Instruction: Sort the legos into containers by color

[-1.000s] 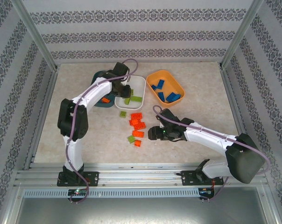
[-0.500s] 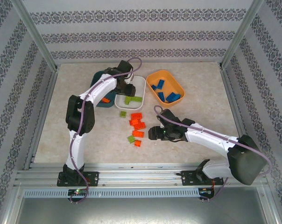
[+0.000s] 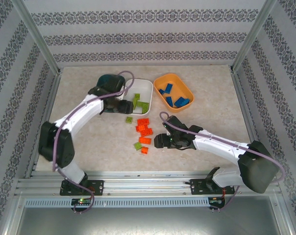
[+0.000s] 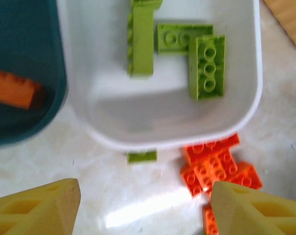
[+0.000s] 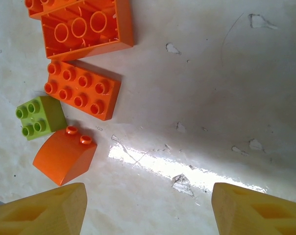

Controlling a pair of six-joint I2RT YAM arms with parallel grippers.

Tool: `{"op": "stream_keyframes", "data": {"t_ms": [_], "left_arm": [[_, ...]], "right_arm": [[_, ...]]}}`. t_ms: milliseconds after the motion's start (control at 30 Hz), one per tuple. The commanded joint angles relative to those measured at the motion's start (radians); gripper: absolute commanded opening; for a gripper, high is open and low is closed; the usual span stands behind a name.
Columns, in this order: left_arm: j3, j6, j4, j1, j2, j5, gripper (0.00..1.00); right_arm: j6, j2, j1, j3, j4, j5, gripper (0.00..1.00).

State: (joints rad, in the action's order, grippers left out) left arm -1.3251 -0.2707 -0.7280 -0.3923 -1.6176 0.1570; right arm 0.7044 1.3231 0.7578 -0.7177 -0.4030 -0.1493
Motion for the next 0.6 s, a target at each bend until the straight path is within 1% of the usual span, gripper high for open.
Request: {"op": "stream_keyframes", "data": {"t_ms": [0,67,167,233,300,567], "left_arm": [[0.158,-0.056,0.122,-0.006,0.061,0.003,0.7],[0.234,-0.063,0.182,-0.014,0.08,0.011,0.69],[0.331,-0.063,0.318,-0.03,0.088,0.011,0.69],[0.372,-0.071,0.39,-0.034,0.077,-0.012,0.73],[0.384,-0.083,0.433,-0.035,0.055,-0.028,0.78],[0.378,-0.079,0.531,-0.036,-0.085,-0.028,0.8]], "right_arm": [[0.006,0.034,0.018,-0.02,0.024,-0.001,0.68],[0.003,0.055,0.024,-0.033,0.03,-0.004,0.68],[0.003,0.086,0.039,-0.056,0.032,-0.005,0.68],[0.004,0.1,0.049,-0.069,0.031,-0.005,0.68],[0.003,0.105,0.056,-0.075,0.026,-0.002,0.68],[-0.005,0.103,0.058,-0.072,-0.002,0.017,0.68]]}}
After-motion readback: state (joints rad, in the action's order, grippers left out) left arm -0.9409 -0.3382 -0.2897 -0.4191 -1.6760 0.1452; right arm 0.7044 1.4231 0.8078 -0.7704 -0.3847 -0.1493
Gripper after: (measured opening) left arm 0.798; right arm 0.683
